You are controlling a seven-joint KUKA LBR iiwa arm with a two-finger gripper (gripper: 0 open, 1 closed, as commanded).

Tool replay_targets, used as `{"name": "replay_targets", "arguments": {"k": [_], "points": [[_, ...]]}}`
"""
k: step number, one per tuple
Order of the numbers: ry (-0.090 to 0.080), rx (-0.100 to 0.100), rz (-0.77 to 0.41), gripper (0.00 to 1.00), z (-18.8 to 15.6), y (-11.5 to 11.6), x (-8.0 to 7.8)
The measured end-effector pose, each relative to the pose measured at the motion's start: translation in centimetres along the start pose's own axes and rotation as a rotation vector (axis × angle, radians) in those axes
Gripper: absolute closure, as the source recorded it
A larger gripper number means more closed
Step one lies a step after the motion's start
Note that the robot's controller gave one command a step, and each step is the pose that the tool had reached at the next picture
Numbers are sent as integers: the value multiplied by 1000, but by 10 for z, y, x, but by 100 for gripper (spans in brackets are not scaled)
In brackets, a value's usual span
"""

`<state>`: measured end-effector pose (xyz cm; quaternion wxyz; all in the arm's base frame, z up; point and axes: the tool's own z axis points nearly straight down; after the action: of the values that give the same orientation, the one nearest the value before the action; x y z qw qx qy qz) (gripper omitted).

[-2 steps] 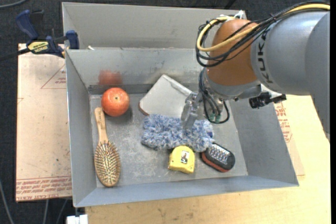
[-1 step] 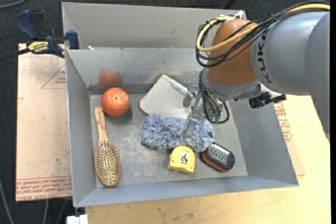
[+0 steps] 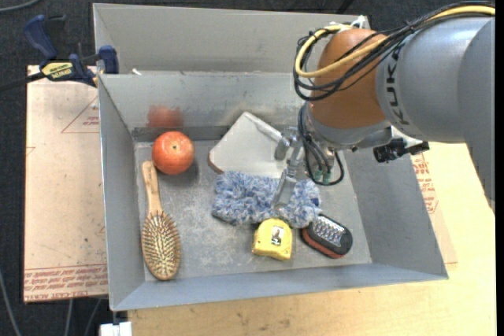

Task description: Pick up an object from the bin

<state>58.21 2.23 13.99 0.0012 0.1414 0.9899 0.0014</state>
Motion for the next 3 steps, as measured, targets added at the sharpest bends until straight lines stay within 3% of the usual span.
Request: {"name": "replay_targets", "arguments": {"k": [1,2,3], "points": [[-8,0,-74,0,16,10,1],[7,-2,67,100,66,19,2],[7,-2,67,100,66,19,2]]}}
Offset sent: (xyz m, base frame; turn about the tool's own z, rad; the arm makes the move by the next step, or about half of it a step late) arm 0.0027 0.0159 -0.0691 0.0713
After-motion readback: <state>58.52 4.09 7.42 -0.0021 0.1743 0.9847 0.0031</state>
